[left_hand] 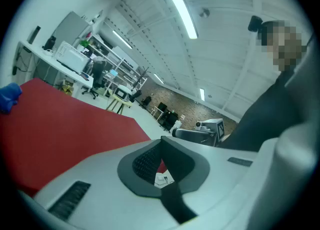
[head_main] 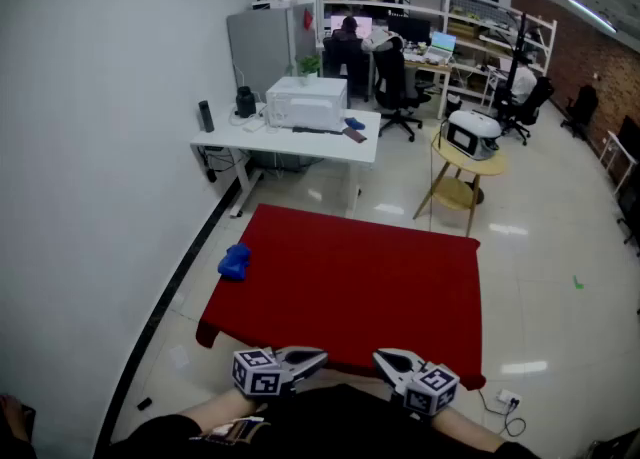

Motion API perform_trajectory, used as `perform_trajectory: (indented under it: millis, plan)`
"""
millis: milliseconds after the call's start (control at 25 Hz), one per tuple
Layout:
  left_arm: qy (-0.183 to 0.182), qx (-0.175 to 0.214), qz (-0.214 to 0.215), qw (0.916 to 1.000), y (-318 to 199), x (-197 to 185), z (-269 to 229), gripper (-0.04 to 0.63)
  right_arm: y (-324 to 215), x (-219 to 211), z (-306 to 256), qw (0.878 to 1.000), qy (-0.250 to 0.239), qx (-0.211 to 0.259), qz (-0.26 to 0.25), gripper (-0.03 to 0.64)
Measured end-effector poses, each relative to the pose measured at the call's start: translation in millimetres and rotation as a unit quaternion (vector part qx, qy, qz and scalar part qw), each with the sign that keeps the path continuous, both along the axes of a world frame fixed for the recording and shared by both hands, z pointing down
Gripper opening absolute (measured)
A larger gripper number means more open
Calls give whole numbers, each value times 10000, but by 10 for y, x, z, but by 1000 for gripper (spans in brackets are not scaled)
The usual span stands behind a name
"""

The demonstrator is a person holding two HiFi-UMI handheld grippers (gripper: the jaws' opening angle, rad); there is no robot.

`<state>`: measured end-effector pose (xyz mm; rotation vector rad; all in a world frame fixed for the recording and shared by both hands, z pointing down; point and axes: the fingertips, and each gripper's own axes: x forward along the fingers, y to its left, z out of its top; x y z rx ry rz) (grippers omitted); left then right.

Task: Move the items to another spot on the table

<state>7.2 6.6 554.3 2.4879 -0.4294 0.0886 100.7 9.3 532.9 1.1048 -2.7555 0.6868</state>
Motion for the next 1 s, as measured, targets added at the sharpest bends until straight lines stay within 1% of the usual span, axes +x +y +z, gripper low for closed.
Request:
perform_trajectory:
  millis: [80, 160, 400, 520, 640, 760, 880, 960, 1000]
  plan:
    - [59, -66, -170, 9998, -128, -353, 28, -8, -151, -284, 3, 10000, -5, 5, -12, 3]
    - [32, -72, -296, 9995, -290, -744, 74, -8, -345, -609, 17, 10000, -41, 10, 3, 3]
    - [-269, 54, -615, 9977, -977, -2068, 203, -8, -1164, -1719, 29, 9999, 78, 115, -97, 5]
    - [-441, 58, -883, 9951, -1372, -2569, 289, -8, -1640, -2148, 29, 9992, 190, 291, -212, 5]
    - [-549, 93, -1256, 9905, -1756, -2904, 374, -8, -2043, -2458, 146, 9973, 365, 345, -528, 14]
    - [-626, 219, -1637, 9843, -2088, -3056, 389, -8, -2425, -2663, 233, 9950, 438, 324, -839, 14]
    - [-729, 366, -1962, 9772, -2500, -3259, 436, -8, -2881, -2965, 467, 9922, 524, 112, -1122, 15]
    - [-738, 377, -2163, 9728, -2713, -3342, 491, -8, -3114, -3136, 690, 9887, 675, -59, -1340, 17]
    - [-717, 354, -2252, 9710, -2801, -3372, 514, -8, -3214, -3221, 799, 9865, 776, -142, -1438, 35]
